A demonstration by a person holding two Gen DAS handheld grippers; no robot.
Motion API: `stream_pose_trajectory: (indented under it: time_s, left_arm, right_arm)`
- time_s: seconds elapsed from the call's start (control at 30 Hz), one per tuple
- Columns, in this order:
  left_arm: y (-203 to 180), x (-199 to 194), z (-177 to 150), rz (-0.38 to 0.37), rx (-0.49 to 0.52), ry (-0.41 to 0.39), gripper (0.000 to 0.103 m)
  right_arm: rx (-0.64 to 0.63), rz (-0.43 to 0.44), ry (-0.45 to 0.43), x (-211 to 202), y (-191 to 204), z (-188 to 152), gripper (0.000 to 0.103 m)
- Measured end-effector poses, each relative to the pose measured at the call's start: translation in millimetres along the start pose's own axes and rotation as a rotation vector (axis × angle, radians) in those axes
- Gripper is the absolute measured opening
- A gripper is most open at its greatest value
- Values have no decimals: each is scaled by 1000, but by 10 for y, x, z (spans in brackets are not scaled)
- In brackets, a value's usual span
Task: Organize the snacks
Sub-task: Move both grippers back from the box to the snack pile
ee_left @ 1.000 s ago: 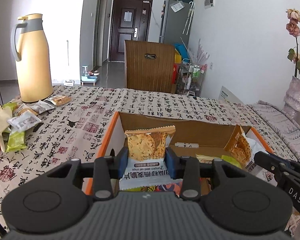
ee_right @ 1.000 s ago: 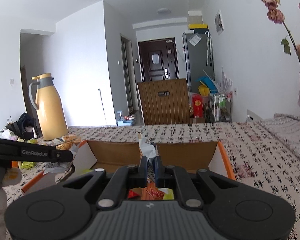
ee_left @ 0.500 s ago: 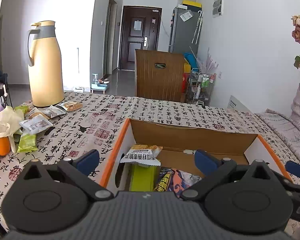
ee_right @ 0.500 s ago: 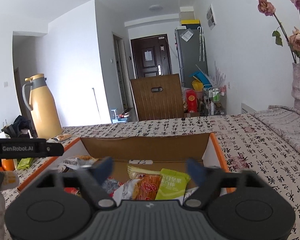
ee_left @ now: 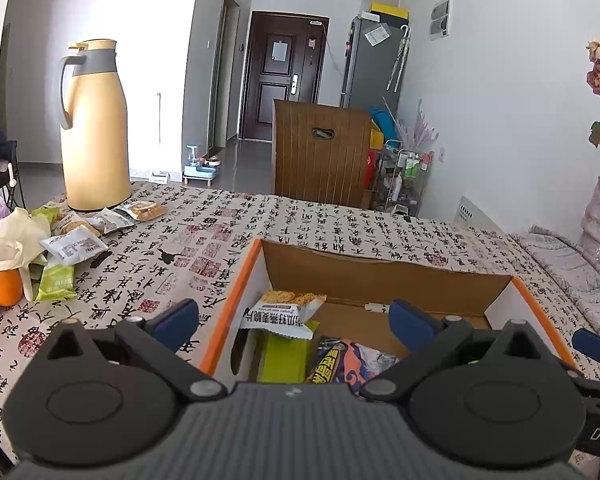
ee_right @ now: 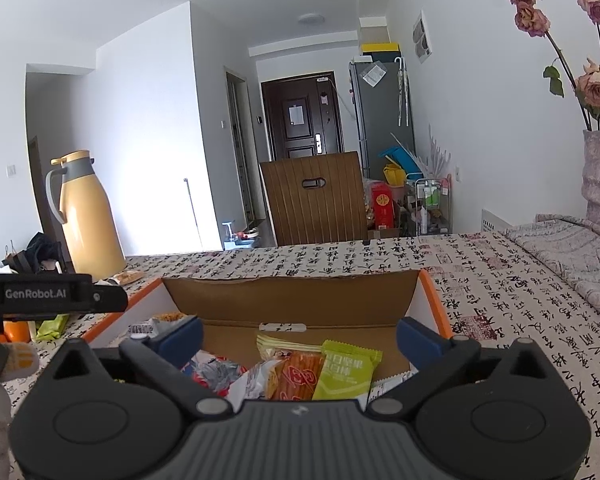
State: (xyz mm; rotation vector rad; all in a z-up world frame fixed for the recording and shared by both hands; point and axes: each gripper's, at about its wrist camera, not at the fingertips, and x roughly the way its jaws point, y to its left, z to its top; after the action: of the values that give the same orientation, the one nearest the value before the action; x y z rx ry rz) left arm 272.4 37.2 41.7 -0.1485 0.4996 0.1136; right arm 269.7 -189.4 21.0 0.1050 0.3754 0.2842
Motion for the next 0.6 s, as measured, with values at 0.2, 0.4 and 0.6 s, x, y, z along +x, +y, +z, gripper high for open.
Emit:
stream_pose_trajectory:
  time_s: [0.2, 0.4, 0.6]
  left_arm:
    - [-25, -157, 81, 1, -7, -18, 103]
    - [-40, -431, 93, -6, -1, -47, 103]
    - [-2, -681, 1, -2, 0, -46, 103]
  right_arm:
    - [-21, -7, -41, -190, 44, 103, 103]
    - [-32, -10, -53, -412, 96, 140, 103]
    - [-41, -11, -42, -655, 154, 79, 103]
